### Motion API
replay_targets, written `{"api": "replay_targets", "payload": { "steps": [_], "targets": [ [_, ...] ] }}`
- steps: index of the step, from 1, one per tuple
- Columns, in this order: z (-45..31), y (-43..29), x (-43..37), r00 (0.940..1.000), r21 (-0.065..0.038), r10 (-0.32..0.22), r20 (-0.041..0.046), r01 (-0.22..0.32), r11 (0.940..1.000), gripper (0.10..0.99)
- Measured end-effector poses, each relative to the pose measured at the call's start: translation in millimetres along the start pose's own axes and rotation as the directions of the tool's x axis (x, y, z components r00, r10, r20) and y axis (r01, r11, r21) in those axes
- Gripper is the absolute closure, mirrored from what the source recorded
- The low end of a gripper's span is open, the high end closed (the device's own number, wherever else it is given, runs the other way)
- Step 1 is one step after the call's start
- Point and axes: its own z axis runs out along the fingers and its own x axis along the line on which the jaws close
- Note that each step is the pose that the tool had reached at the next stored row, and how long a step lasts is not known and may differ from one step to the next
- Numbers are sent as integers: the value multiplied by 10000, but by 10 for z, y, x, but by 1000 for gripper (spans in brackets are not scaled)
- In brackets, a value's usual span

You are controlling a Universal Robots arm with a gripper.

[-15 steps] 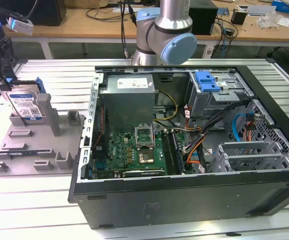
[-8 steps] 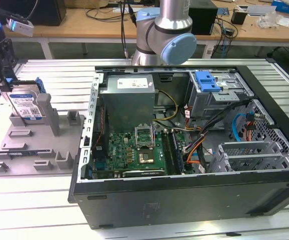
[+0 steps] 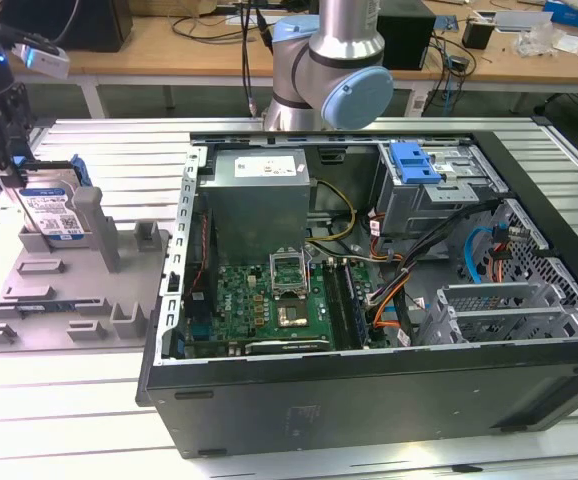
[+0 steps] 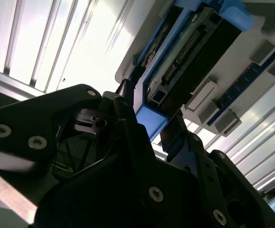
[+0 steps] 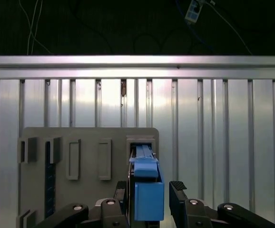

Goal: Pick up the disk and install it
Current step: 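Pick up the disk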

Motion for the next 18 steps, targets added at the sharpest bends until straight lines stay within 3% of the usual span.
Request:
{"api": "replay_targets", "payload": {
  "steps": [18],
  "targets": [
    [84,3,-1,10000,-2,0,-1,0,10000,604]
  ]
}}
